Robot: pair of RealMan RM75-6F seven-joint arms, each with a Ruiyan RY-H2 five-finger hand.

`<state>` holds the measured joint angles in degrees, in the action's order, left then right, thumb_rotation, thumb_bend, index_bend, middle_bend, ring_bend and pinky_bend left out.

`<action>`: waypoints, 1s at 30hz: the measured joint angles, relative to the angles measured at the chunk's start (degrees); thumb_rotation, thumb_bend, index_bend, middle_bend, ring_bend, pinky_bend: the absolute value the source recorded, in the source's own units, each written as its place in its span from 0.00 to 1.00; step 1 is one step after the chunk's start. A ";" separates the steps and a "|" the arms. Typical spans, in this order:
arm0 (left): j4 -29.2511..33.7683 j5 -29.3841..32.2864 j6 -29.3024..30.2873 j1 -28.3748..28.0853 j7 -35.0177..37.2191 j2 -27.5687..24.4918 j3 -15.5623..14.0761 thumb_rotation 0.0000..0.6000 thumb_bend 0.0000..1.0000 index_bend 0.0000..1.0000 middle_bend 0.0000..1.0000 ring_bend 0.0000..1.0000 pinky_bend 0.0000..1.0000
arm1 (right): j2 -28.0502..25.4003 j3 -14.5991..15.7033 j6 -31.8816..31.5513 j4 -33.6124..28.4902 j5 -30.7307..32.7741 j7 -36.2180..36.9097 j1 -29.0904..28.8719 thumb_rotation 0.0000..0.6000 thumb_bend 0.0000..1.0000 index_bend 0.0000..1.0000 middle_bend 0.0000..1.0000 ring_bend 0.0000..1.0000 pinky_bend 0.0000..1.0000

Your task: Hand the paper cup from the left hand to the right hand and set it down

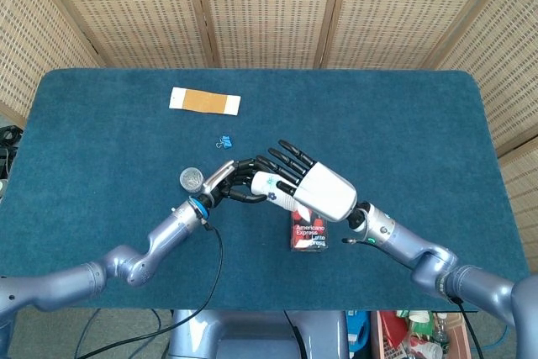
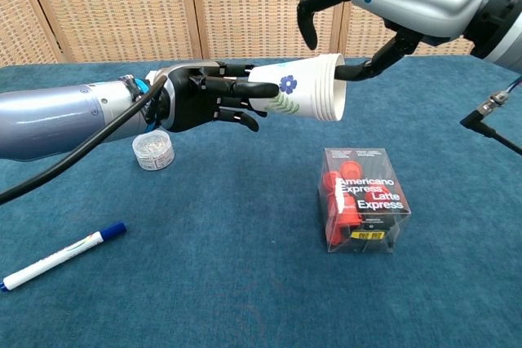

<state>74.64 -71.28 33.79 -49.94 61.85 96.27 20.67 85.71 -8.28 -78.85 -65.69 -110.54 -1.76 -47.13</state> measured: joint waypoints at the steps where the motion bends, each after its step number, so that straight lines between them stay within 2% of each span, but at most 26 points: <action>1: -0.04 -0.04 -0.02 0.02 0.04 0.03 0.00 1.00 0.20 0.51 0.44 0.50 0.51 | 0.09 0.09 -0.20 0.14 0.07 0.09 -0.05 1.00 0.40 0.55 0.11 0.00 0.00; 8: -0.11 -0.10 -0.56 0.10 1.04 0.14 0.25 1.00 0.20 0.51 0.44 0.50 0.51 | 1.27 0.84 -1.55 2.26 0.45 0.77 -0.42 1.00 0.47 0.58 0.09 0.00 0.00; 14: 0.30 -0.33 -1.14 0.22 2.01 -0.30 0.55 1.00 0.20 0.51 0.44 0.50 0.51 | 2.62 1.56 -2.92 4.48 0.50 1.39 -0.57 1.00 0.52 0.66 0.06 0.00 0.01; 30: 0.43 -0.18 -1.69 0.61 3.44 -0.46 1.03 1.00 0.20 0.51 0.44 0.50 0.51 | 5.40 2.74 -7.19 9.04 0.78 2.50 -0.97 1.00 0.52 0.70 0.06 0.00 0.03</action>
<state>75.07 -71.46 32.09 -49.34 65.29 95.80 21.71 91.11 -5.54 -86.05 -56.65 -109.76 0.73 -48.10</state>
